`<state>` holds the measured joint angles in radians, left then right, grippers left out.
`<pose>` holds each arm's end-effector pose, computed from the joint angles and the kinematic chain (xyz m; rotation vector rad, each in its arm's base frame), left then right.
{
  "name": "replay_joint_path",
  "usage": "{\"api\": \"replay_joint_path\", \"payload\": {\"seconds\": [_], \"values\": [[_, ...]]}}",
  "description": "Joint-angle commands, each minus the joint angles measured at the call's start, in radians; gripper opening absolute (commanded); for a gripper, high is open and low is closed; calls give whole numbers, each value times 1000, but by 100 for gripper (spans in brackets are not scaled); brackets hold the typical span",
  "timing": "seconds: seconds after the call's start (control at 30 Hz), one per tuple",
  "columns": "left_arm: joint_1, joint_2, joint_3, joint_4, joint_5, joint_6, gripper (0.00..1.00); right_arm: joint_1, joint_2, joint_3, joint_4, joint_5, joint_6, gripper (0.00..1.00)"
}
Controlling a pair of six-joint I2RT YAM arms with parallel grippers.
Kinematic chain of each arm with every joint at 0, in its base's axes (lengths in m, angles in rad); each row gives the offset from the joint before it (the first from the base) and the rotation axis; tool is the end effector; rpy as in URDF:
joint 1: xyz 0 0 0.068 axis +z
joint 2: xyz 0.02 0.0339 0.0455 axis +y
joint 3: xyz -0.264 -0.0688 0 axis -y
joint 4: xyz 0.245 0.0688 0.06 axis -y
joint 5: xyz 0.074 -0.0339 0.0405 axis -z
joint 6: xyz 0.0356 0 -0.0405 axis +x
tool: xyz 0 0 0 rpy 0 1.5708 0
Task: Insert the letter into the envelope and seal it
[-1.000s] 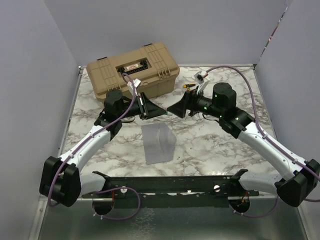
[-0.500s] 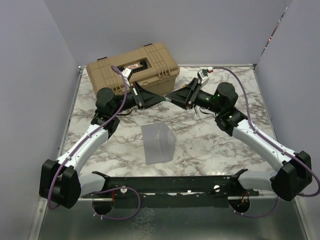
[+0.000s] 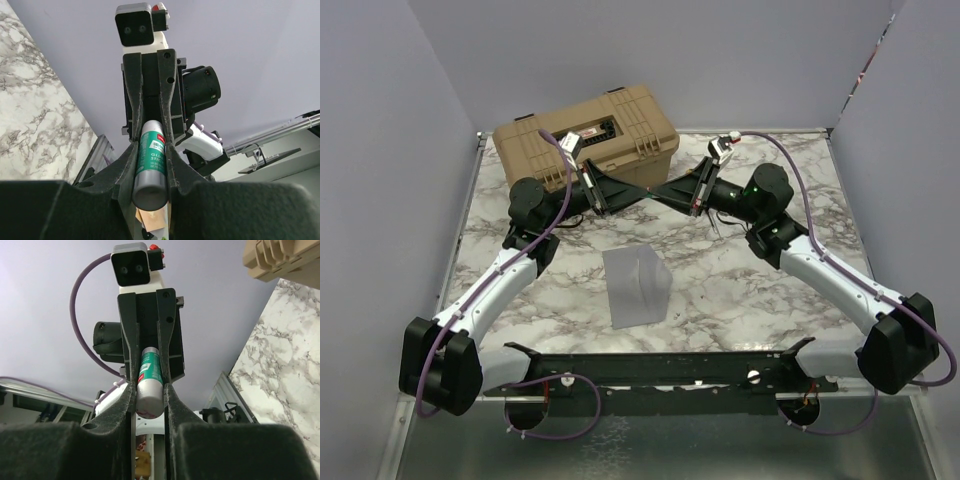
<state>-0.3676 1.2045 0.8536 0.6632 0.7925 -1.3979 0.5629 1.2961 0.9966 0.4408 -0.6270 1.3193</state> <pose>0.2432 -0.1208 0.3625 0.0108 1.6638 -1.9140 0.2442 0.1788 0.3671 0.0373 1.8027 1.8955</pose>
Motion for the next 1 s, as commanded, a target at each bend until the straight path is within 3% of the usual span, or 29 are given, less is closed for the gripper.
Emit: {"api": "replay_joint_path", "payload": {"seconds": [0.0, 0.07, 0.3, 0.5, 0.6, 0.67, 0.83, 0.97], "values": [[8, -9, -24, 35, -3, -3, 0, 2, -11, -4, 6, -25, -33, 9], [16, -18, -36, 35, -10, -1, 0, -13, -22, -6, -32, -11, -76, 1], [79, -56, -95, 35, -69, -19, 0, -162, -99, -115, 22, -30, -181, 1], [115, -63, -118, 35, -81, -13, 0, -270, -126, -113, -117, -34, -251, 1], [116, -40, -121, 27, -55, -3, 0, -271, -89, 14, -503, 131, -475, 1], [116, -28, -129, 19, -38, 11, 0, -271, -52, 69, -692, 320, -623, 1], [108, -13, -131, -89, -9, 109, 0, -271, 66, 125, -946, 740, -775, 1], [83, -3, -111, -237, -27, 220, 0, -272, 196, 140, -1035, 899, -819, 1]]}}
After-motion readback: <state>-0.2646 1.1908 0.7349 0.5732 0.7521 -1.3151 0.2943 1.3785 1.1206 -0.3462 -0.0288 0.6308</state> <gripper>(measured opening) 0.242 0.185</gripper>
